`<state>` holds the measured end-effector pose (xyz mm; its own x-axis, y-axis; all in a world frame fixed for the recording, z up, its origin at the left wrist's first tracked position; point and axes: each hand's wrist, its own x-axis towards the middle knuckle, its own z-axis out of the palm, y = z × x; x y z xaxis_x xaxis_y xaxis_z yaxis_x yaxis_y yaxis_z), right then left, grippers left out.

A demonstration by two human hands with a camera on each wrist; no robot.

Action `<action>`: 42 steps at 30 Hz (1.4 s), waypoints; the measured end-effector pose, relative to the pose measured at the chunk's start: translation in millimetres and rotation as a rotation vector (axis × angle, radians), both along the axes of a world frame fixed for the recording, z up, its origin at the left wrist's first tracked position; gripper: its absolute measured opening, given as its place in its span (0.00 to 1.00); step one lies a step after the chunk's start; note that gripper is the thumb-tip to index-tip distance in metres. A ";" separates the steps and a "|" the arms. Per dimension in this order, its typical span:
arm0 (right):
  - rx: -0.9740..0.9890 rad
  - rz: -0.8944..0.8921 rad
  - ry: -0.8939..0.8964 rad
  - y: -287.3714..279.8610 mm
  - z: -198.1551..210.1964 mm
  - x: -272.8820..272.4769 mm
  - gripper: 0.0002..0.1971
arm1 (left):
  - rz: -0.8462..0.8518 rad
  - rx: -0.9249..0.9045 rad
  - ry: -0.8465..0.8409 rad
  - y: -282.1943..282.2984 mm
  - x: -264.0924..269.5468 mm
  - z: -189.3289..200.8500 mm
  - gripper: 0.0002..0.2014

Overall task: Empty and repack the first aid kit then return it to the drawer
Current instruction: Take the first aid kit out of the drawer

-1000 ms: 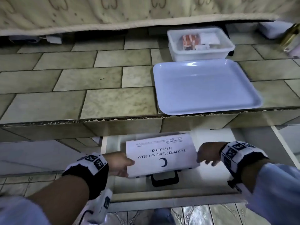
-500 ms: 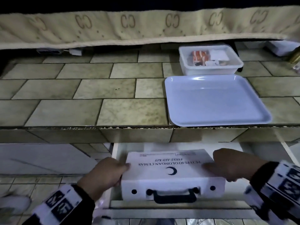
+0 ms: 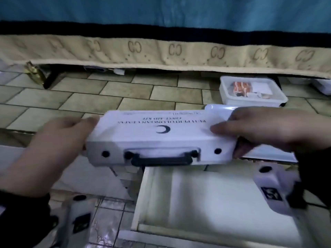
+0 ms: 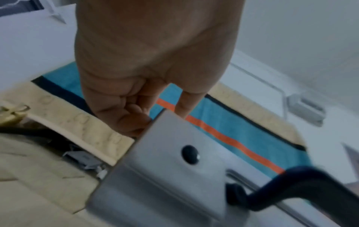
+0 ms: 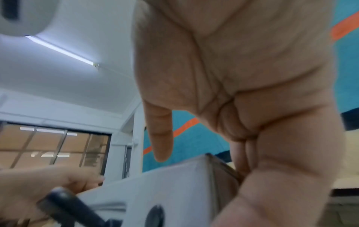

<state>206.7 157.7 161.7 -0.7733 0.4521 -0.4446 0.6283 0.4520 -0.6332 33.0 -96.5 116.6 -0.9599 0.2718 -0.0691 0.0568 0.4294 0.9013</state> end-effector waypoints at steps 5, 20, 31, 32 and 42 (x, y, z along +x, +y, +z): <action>0.121 -0.044 0.099 1.1 -20.6 -84.9 0.11 | 0.009 0.106 -0.099 44.2 -66.8 -18.6 0.19; 0.488 0.423 0.242 -8.6 -90.8 75.6 0.03 | -0.889 -0.474 0.549 -1.3 70.2 -113.9 0.07; 0.577 0.356 -0.432 -21.8 -217.5 170.3 0.24 | -1.219 -0.889 0.504 0.5 80.2 -187.3 0.28; 0.577 0.327 -0.431 -20.9 -215.7 167.8 0.25 | -1.184 -0.904 0.486 2.5 78.6 -186.2 0.29; 0.659 0.015 -0.194 -2.7 -189.6 98.3 0.22 | -0.562 -0.563 0.532 58.6 69.3 -124.1 0.06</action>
